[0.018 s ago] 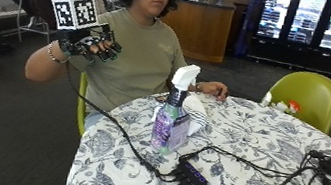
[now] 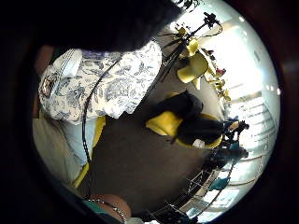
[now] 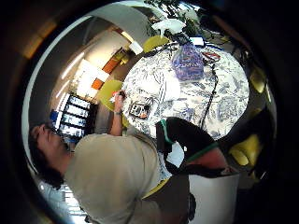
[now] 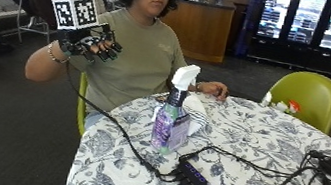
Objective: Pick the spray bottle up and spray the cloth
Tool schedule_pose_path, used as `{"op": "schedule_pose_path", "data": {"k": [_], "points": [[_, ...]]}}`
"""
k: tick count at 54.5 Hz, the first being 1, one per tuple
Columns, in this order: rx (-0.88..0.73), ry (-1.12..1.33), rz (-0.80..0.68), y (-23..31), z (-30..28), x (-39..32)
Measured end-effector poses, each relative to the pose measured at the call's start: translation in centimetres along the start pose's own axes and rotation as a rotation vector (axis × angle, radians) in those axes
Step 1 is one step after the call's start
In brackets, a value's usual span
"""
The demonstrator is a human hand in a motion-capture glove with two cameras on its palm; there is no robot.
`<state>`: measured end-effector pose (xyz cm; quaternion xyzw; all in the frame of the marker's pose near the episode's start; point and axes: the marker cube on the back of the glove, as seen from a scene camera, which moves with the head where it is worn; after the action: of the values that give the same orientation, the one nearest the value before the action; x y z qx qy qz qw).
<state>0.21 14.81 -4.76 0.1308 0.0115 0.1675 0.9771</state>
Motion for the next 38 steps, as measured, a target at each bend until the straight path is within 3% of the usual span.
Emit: {"op": "schedule_pose_path", "data": {"k": [4,21,38], "points": [[0.109,0.008,0.131,4.7,-3.5,2.0],[0.151,-0.044,0.148,4.1,-3.1,1.8],[0.253,-0.49,0.149,1.6,-1.3,1.0]]}}
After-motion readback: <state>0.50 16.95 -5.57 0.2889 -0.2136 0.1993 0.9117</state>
